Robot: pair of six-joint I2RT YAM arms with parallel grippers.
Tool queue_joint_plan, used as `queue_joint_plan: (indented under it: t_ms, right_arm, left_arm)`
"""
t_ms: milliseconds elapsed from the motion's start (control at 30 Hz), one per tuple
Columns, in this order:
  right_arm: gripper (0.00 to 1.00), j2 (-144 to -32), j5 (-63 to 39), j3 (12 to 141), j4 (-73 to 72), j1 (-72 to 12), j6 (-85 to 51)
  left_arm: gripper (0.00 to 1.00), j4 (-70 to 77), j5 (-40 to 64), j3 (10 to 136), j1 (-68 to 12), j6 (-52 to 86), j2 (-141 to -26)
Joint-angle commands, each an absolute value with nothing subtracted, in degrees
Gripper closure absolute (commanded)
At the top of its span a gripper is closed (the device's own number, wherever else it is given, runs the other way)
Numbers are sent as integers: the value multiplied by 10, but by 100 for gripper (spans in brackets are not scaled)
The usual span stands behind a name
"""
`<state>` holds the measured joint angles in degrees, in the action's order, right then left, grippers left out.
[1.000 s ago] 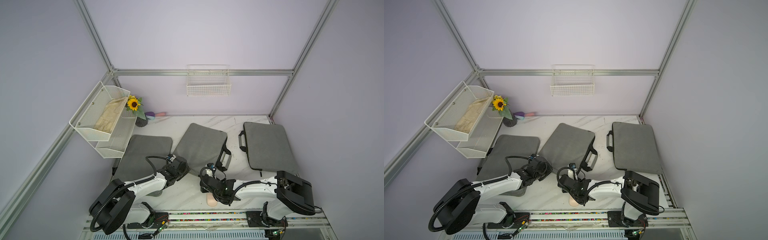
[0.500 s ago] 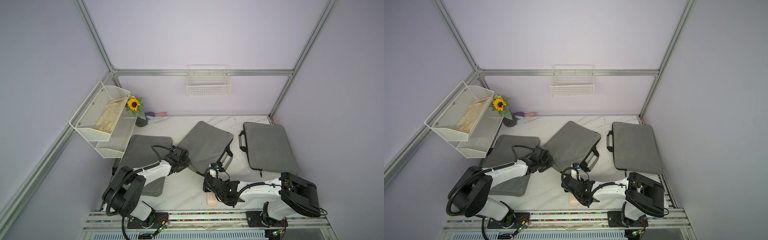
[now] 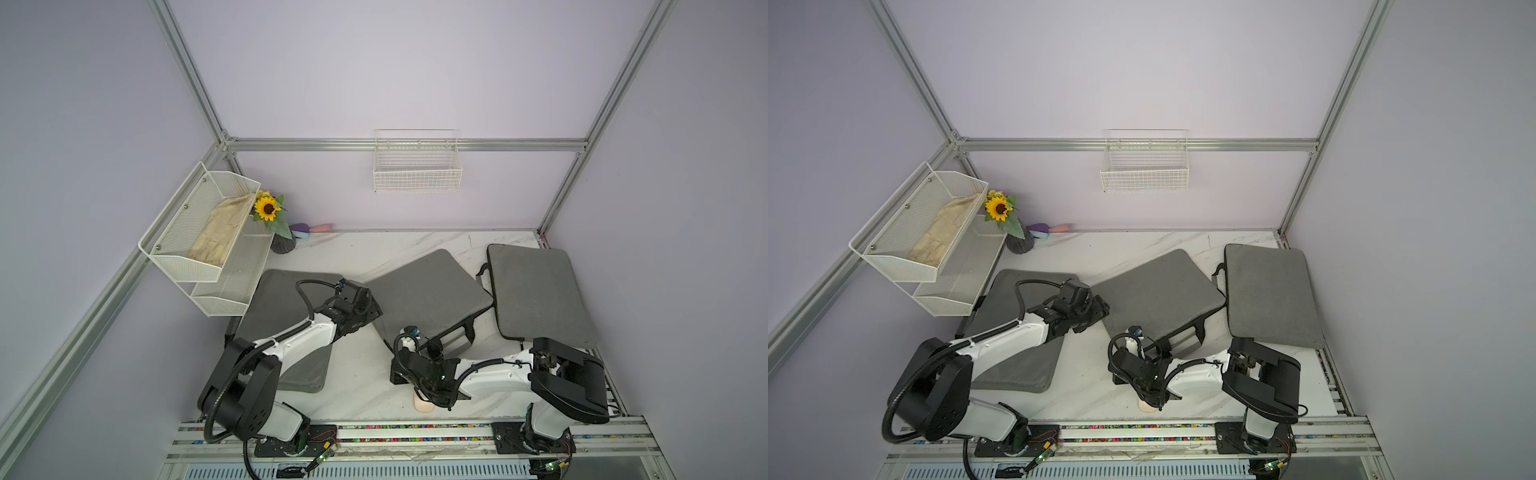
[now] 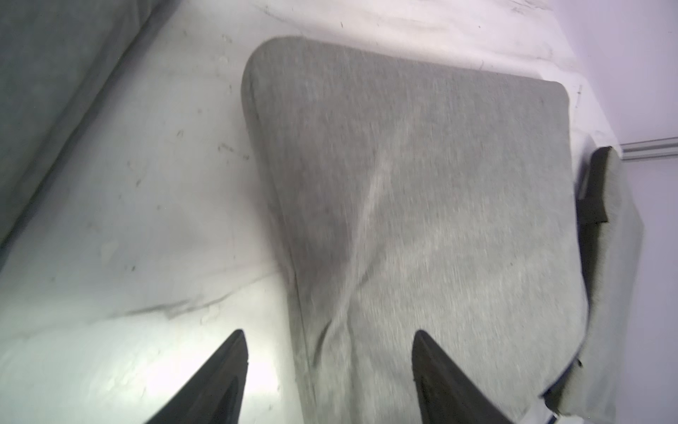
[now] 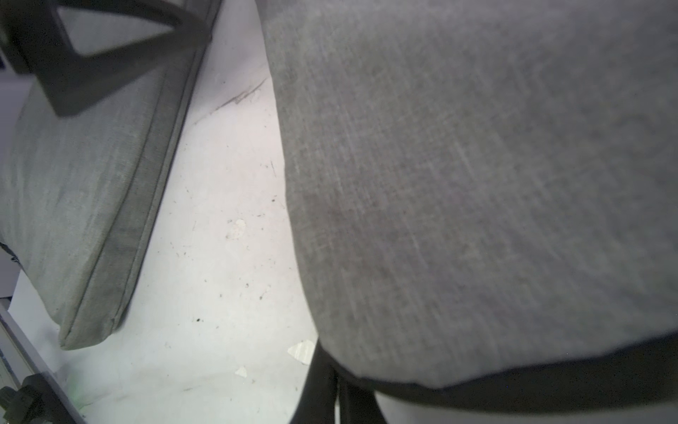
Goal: Put the mouse into the laptop bag
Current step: Zip the zipper on the zippered laptop bag.
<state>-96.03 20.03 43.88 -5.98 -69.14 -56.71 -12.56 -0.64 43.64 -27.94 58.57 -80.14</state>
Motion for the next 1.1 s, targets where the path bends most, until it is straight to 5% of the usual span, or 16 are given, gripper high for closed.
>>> queue_joint_plan:
  t_ms: [0, 667, 733, 933, 1067]
  right_arm:
    - [100, -956, 202, 455, -74, -693, -561]
    - [100, -959, 147, 485, -123, -691, -518]
    - [100, -961, 143, 490, -122, -691, -513]
    - [100, -968, 143, 491, -119, -691, -515]
    - [100, -957, 156, 479, -96, -691, -532]
  left_arm:
    - [28, -70, 51, 370, -284, 625, -759]
    - [23, 32, 99, 278, -336, 734, -713]
    - [30, 61, 106, 273, -340, 741, -729]
    - [77, 39, 98, 298, -342, 741, -769]
    - [94, -34, 48, 327, -338, 721, -769]
